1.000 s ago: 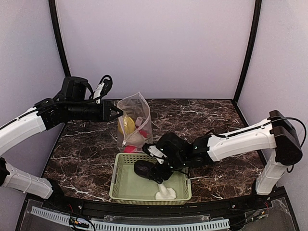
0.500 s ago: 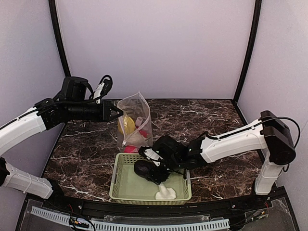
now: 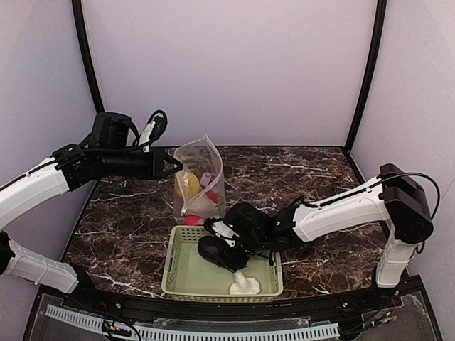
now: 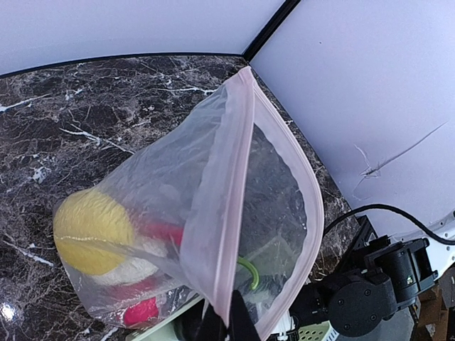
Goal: Place the food in the zip-top bag and seal the zipper
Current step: Pick up the fake vegetable from the bin, then place the fake vegetable in the zipper food storage bag.
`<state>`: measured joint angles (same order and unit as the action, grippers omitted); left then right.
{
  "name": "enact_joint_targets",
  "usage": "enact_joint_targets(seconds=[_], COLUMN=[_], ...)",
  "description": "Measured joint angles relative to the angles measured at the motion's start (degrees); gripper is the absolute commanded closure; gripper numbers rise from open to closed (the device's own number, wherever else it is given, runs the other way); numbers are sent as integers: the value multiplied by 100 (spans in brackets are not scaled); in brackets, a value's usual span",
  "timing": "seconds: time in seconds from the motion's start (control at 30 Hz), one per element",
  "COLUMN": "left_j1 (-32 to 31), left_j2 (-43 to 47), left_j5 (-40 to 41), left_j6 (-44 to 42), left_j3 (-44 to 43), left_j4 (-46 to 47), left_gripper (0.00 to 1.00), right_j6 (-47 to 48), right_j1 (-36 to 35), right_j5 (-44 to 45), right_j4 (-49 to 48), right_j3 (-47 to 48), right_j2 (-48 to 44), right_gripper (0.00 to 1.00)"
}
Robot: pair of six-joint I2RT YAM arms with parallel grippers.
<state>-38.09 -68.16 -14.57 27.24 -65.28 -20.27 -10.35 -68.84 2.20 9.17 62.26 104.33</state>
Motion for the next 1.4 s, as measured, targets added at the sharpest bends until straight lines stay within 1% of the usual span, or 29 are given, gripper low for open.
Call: enact_joint_targets(seconds=[0.43, 0.57, 0.7, 0.83, 0.97, 1.07, 1.2, 1.3, 1.4], left_j1=[0, 0, 0, 0, 0, 0, 0, 0, 0], left_j2=[-2, -2, -2, -2, -2, -2, -2, -2, -2], left_j5=[2, 2, 9, 24, 24, 22, 13, 0, -28], left_j6=[0, 0, 0, 0, 0, -2, -9, -35, -70], left_j3=[-7, -17, -26, -26, -26, -26, -26, -26, -26], left_j4=[0, -2, -7, -35, -50, -52, -57, -57, -55], left_gripper=[99, 99, 99, 99, 99, 99, 99, 99, 99], right_j6=[20, -9, -131, -358, -629, -839, -1023, -1049, -979], right_j1=[0, 0, -2, -35, -55, -63, -66, -66, -66], right_j5=[31, 26, -9, -22, 74, 260, 564, 811, 1049], right_j4=[-24, -59, -33, 42, 341, 699, 1180, 1364, 1399], right_j3=[-2, -96, -400, -791, -1095, -1104, -769, -225, 476], right_j2=[2, -103, -667, -1585, -2555, -3128, -3624, -3646, -3456], right_gripper=[42, 42, 42, 42, 41, 41, 41, 41, 41])
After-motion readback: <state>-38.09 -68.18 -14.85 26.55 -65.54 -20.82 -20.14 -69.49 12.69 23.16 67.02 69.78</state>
